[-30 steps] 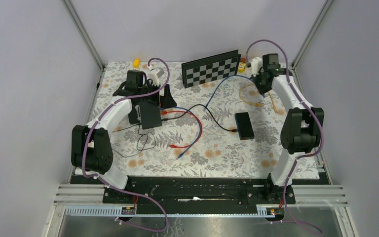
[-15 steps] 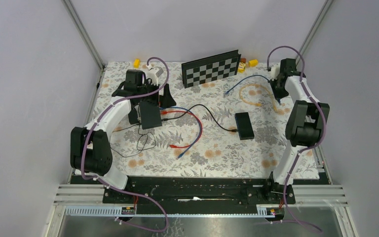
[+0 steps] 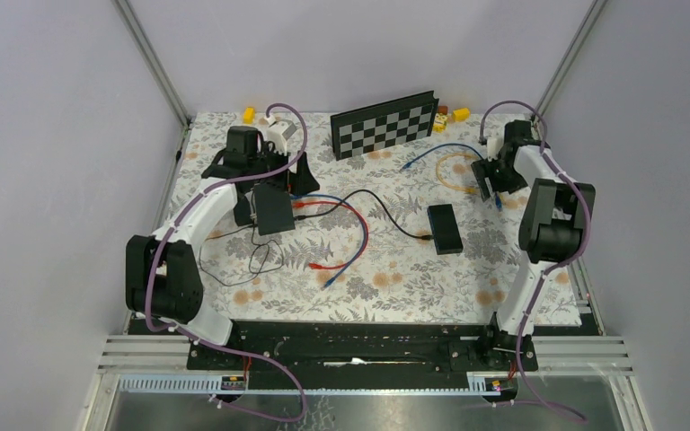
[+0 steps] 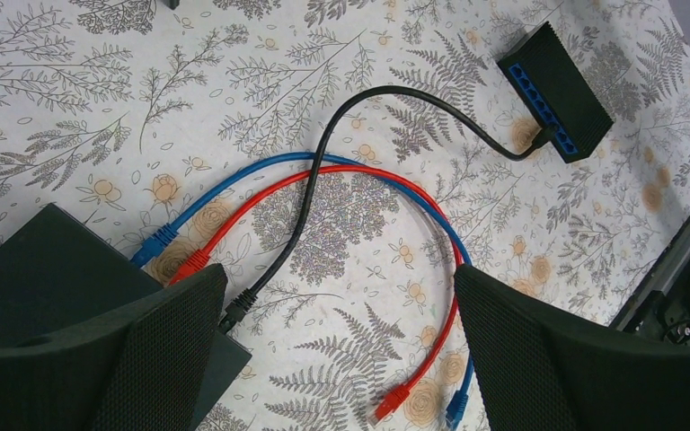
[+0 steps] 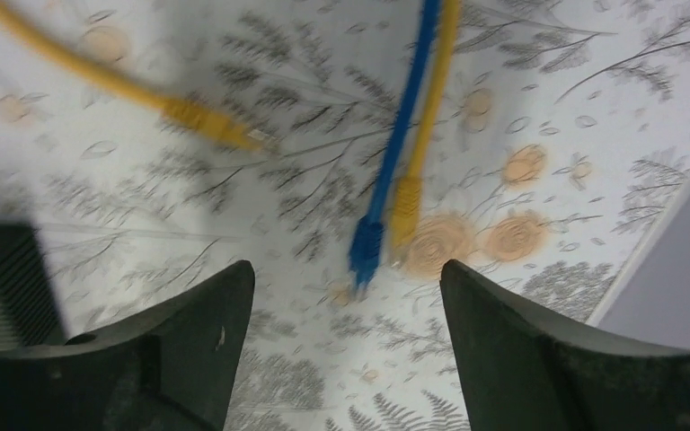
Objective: Pull the plug from the switch port
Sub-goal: Place the connector at the corner of the board.
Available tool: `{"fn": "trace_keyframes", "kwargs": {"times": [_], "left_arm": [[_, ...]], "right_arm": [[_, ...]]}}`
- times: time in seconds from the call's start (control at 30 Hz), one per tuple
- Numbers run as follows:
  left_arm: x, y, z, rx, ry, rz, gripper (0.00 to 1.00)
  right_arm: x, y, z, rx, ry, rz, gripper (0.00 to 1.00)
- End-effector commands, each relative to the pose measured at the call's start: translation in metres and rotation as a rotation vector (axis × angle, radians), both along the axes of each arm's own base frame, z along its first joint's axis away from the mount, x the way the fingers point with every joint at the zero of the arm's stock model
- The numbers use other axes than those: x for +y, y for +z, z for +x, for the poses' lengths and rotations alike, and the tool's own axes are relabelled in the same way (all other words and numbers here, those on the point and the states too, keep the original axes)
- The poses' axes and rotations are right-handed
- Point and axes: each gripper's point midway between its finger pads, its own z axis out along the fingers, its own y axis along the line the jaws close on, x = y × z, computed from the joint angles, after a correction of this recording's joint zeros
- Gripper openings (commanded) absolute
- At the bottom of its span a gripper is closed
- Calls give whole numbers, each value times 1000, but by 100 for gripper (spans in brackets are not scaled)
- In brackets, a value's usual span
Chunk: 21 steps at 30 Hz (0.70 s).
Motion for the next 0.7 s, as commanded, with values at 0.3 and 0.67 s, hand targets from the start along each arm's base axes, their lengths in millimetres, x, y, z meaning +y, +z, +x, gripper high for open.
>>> {"fn": "trace_keyframes", "kwargs": {"times": [0.3,0.67], "left_arm": [[-50,5,12,-28,-141,-128,99],[-123,-22,25,138,-241,-197,99]], "right_arm": [[106,67,-79,-111,133,502,90],[114,24,-152,-69,401,372,91]]}}
